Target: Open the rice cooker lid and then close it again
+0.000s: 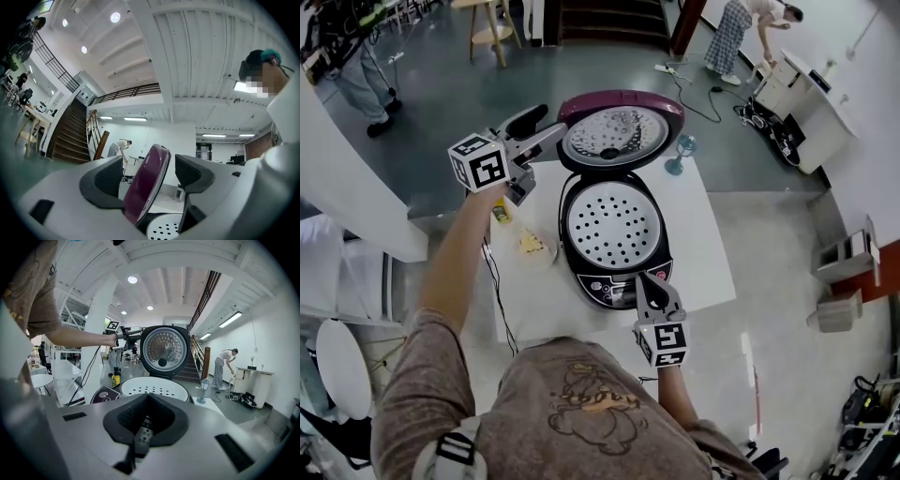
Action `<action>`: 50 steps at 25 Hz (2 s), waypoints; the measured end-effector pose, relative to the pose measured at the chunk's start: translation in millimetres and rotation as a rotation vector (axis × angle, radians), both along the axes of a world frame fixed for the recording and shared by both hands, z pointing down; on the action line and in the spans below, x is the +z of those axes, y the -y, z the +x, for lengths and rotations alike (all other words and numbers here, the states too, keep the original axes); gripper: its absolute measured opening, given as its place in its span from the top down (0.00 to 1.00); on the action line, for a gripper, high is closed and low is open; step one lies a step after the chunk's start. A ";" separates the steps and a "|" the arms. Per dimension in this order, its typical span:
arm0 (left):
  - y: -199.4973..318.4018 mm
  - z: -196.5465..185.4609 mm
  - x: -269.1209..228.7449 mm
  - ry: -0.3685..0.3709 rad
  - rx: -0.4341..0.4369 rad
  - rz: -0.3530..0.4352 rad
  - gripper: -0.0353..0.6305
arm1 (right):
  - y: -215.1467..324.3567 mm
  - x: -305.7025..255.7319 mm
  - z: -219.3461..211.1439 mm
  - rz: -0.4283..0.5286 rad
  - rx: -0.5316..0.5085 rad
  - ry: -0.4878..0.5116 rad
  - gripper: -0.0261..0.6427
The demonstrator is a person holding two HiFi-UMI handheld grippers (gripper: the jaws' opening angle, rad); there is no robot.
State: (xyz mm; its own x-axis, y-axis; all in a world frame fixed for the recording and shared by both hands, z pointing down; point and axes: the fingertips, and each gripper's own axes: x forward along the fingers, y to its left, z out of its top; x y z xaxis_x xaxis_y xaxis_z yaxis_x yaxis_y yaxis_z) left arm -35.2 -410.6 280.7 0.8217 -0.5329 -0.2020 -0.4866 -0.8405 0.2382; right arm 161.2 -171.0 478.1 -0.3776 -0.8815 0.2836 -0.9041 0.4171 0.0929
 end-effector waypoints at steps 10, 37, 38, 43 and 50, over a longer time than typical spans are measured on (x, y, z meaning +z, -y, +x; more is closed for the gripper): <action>-6.2 24.6 -7.7 0.019 0.071 0.030 0.41 | 0.6 0.7 -0.3 -0.006 -0.004 0.008 0.96; -39.5 30.3 -8.5 -0.040 0.118 0.011 0.41 | 0.6 1.1 0.2 -0.011 0.003 0.005 0.96; -42.2 30.9 -8.8 -0.040 0.121 0.009 0.41 | 0.6 0.8 0.2 -0.010 0.003 0.004 0.96; -56.2 32.4 -5.5 -0.040 0.137 0.001 0.41 | 0.3 1.2 -0.2 -0.009 0.002 0.003 0.96; -79.9 36.4 -1.4 -0.039 0.166 -0.015 0.41 | 0.2 -0.3 -0.7 -0.011 0.002 0.006 0.96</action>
